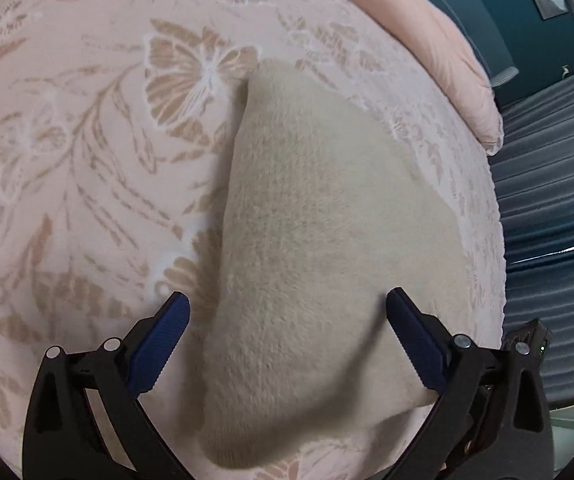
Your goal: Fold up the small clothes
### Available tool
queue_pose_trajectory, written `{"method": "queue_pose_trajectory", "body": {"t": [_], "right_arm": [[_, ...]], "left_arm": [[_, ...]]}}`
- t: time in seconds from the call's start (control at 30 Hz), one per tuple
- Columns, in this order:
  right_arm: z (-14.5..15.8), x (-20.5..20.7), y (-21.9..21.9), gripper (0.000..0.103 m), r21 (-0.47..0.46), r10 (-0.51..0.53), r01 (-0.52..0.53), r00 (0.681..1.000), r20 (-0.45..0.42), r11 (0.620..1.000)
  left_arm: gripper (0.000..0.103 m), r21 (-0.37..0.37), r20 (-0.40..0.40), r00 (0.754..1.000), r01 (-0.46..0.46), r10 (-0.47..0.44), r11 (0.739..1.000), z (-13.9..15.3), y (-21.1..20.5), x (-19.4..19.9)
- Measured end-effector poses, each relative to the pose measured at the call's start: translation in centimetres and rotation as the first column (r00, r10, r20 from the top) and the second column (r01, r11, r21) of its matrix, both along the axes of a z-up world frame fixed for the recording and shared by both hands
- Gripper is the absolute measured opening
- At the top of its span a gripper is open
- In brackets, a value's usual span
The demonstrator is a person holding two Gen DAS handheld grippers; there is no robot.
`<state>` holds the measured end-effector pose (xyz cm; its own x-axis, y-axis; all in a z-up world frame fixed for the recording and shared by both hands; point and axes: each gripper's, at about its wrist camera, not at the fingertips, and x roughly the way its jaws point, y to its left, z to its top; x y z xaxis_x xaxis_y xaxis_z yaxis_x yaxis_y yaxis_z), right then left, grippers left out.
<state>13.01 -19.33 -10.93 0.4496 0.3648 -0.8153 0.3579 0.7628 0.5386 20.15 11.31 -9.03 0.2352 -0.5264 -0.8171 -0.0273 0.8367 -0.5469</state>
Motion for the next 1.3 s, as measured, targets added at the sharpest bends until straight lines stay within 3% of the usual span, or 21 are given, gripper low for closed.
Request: {"method": "queue_pose_trajectory", "body": {"t": [0.03,0.07,0.1,0.17,0.27,0.33,0.4,0.5,0.57,0.63,0.7,0.73,0.77,0.87,0.93,1.0,1.03,1.07,1.17,1.27,1.3], "right_arm": [[-0.4,0.1,-0.2,0.051,0.032,-0.025,0.024,1.000,0.008,0.999],[0.0,0.5,-0.1,0.039,0.061,-0.009,0.007,1.000,0.027,0.998],[0.9,0.8,0.0,0.036,0.063,-0.004,0.002,0.999,0.034,0.998],[4.9,0.6,0.7,0.031,0.028,0.042,-0.047,0.986,0.162,0.998],[11.3,-1.2,2.2,0.032,-0.096,0.116,-0.089,0.938,0.326,0.991],[12.3,-2.3,2.0,0.035,-0.129,0.116,-0.073,0.926,0.358,0.989],[9.4,-2.3,1.6,0.043,-0.168,0.128,-0.080,0.947,0.294,0.982],[2.1,-1.8,0.4,0.044,-0.181,0.082,-0.081,0.997,-0.002,0.980],[4.2,-4.2,-0.7,0.044,-0.113,0.011,0.002,0.994,0.107,0.994],[8.1,-5.9,-0.1,0.045,-0.198,0.022,0.015,0.982,0.187,0.980],[11.3,-7.1,1.3,0.037,-0.266,0.092,-0.021,0.962,0.256,0.964],[12.2,-7.3,2.2,0.025,-0.291,0.136,-0.055,0.955,0.264,0.955],[12.5,-7.4,3.0,0.021,-0.319,0.165,-0.077,0.951,0.260,0.945],[9.9,-6.4,4.7,0.004,-0.389,0.233,-0.156,0.959,0.159,0.908],[4.0,-5.5,4.4,0.000,-0.365,0.242,-0.233,0.970,-0.020,0.901],[2.9,-6.1,3.8,0.000,-0.295,0.200,-0.196,0.980,-0.016,0.935],[4.1,-6.3,4.0,0.000,-0.296,0.197,-0.191,0.980,-0.010,0.936],[5.5,-6.5,4.2,0.000,-0.309,0.194,-0.181,0.981,0.011,0.934],[8.2,-7.0,4.3,0.000,-0.340,0.195,-0.159,0.978,0.074,0.927],[3.3,-5.8,4.2,0.000,-0.366,0.224,-0.235,0.972,-0.073,0.901],[2.6,-5.9,4.2,0.000,-0.356,0.223,-0.229,0.973,-0.060,0.906]], "left_arm": [[0.080,-0.037,-0.017,1.000,0.018,-0.018,0.999,-0.8,-0.3,0.2],[0.067,-0.065,-0.026,0.999,0.028,-0.030,0.997,-1.1,-0.6,0.4],[0.060,-0.054,-0.010,1.000,0.021,-0.021,0.998,-0.5,-0.8,0.4],[0.050,-0.051,0.061,0.996,0.072,-0.069,0.996,1.8,-1.5,0.3],[0.049,-0.066,0.181,0.977,0.123,-0.109,0.990,5.9,-1.8,-0.6],[0.050,-0.055,0.228,0.966,0.136,-0.120,0.989,7.1,-1.9,-1.2],[0.057,0.013,0.216,0.967,0.137,-0.137,0.990,5.7,-2.7,-1.6],[0.059,0.161,0.113,0.983,0.128,-0.147,0.979,1.6,-3.5,-2.1],[0.060,0.143,0.190,0.974,0.099,-0.126,0.985,3.4,-2.8,-3.6],[0.059,0.208,0.256,0.957,0.085,-0.138,0.974,6.2,-2.6,-5.1],[0.060,0.216,0.320,0.935,0.086,-0.154,0.973,8.8,-2.7,-6.7],[0.060,0.224,0.335,0.927,0.096,-0.169,0.970,9.6,-3.0,-7.5],[0.060,0.236,0.337,0.922,0.112,-0.189,0.965,9.9,-3.5,-8.0],[0.060,0.355,0.272,0.927,0.153,-0.258,0.922,8.0,-5.8,-8.1],[0.060,0.459,0.173,0.950,0.156,-0.260,0.875,4.2,-6.5,-7.4],[0.062,0.399,0.074,0.980,0.142,-0.187,0.906,1.1,-5.3,-7.2],[0.062,0.352,0.061,0.989,0.103,-0.133,0.930,0.8,-4.4,-7.3],[0.063,0.342,0.068,0.991,0.086,-0.116,0.936,1.0,-4.1,-7.5],[0.067,0.434,0.112,0.977,0.118,-0.184,0.893,1.7,-5.1,-7.8],[0.067,0.454,0.115,0.975,0.120,-0.191,0.883,1.7,-5.5,-7.9],[0.067,0.452,0.102,0.977,0.122,-0.187,0.884,1.7,-5.6,-7.9]]}}
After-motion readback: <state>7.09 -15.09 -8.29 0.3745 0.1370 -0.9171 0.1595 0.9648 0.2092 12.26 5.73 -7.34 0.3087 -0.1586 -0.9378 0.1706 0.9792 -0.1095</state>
